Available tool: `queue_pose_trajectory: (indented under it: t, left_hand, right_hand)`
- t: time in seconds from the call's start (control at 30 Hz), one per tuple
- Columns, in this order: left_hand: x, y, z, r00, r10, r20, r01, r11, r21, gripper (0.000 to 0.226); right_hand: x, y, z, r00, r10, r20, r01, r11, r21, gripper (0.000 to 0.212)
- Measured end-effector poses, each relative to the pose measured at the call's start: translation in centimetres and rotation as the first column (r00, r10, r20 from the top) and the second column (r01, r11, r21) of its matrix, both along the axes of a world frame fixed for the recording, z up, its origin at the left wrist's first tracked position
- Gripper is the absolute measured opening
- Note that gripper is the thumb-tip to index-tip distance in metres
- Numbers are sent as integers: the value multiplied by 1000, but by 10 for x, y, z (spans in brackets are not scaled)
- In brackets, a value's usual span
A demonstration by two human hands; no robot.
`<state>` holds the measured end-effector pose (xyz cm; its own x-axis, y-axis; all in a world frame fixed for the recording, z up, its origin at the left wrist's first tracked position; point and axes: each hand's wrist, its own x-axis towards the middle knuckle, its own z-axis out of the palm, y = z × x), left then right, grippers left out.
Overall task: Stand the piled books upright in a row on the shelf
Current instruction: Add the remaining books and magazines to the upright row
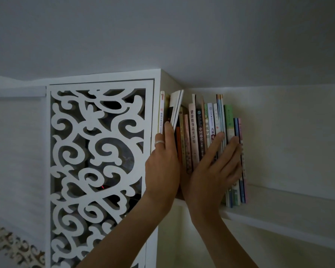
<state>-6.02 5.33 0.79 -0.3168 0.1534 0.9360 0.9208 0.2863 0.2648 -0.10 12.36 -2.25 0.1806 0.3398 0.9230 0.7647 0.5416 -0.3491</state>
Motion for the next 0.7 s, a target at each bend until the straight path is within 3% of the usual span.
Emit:
queue_pose_trajectory:
  t: [0.1,0.3,0.43,0.53,0.63,0.7]
  left_hand:
    - [-7,8,2,999,26,-23,-26,1000,-9,64]
    - [-12,27,4,998,0,-63,-2,1000,-30,80]
    - [-23,33,-11,982,-183,-42,183,983,-18,86]
    - [-26,35,-31,950,-292,-108,295,955,10,88]
    - [-28,38,-43,941,-273,-202,297,949,103,79]
    - [-32,40,-44,966,-125,-228,168,969,182,75]
  right_hand:
    - [0,-1,-1,1000,7,-1,-7,1000,10,96]
    - [2,-1,0,1000,3,-8,-2,1000,21,93]
    - [5,-2,-1,999,28,26,-28,999,15,102]
    - [8,-2,-2,998,52,36,-52,999,11,106]
    - [11,-4,-1,995,91,42,-91,996,4,110]
    - [15,-5,-2,992,108,68,-107,994,-11,112]
